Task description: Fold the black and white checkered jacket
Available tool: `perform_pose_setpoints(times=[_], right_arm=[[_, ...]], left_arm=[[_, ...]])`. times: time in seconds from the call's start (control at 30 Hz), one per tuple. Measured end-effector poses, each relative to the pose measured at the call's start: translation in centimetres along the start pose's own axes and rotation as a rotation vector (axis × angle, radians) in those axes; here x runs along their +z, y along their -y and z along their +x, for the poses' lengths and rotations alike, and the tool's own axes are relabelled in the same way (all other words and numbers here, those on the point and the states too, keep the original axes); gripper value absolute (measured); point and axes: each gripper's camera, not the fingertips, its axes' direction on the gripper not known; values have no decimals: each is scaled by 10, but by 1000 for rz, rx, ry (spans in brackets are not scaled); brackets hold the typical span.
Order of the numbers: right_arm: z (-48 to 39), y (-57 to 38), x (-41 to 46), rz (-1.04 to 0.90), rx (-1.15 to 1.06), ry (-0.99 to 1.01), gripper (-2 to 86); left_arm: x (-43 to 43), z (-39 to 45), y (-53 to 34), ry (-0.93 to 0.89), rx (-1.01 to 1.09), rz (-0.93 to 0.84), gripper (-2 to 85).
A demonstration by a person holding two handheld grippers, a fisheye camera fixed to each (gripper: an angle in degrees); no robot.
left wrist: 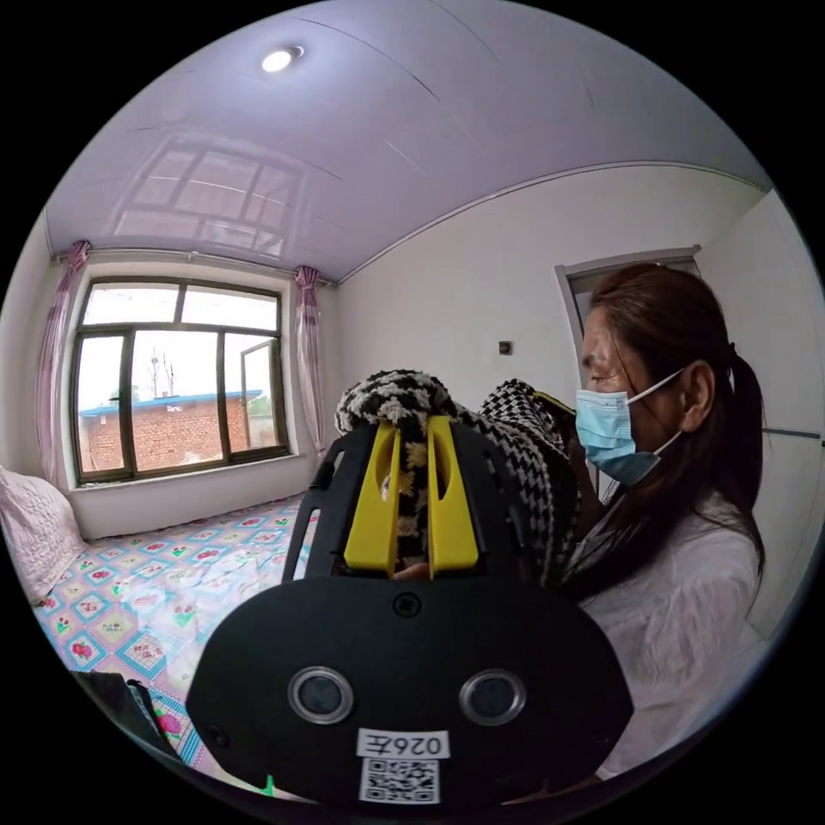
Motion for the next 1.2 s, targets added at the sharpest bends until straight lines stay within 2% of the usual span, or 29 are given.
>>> perform_pose_setpoints(times=[0.17,0.27,0.4,0.47,0.5,0.57,0.63,0.73,0.83,0.97,1.0,1.1,1.2], right_arm=[[-3,-6,-1,27,26,-31,-12],[16,-15,22,27,56,-67,-12],[63,-48,100,-27,75,-121,-11],[112,-101,195,-160,110,-137,-3],[126,-119,222,-214,122,-137,0],[183,-212,329,-577,270,-130,-4],[209,-280,371,-808,398,-148,-7],[204,-344,378,-880,401,-98,-6],[191,-395,383,-1026,418,-10,4],[182,-438,378,-1143,541,132,29],[181,-442,377,-1153,551,130,34],[185,-459,369,-1207,590,94,83],[195,-474,364,-1265,626,69,91]], left_arm=[[2,-25,-19,-51,26,101,51],[37,-54,-22,-3,62,154,48],[152,-146,-44,0,-40,127,49],[228,-207,-77,-22,-179,32,51],[281,-248,-113,-9,-293,-75,53],[355,-301,-184,29,-490,-306,54],[419,-332,-290,60,-745,-598,44],[458,-287,-369,101,-696,-814,1],[468,-253,-421,126,-738,-941,-7],[444,-246,-440,215,-854,-929,-4],[432,-248,-440,291,-865,-944,2],[400,-257,-438,519,-856,-983,74],[393,-260,-445,493,-837,-1005,149]])
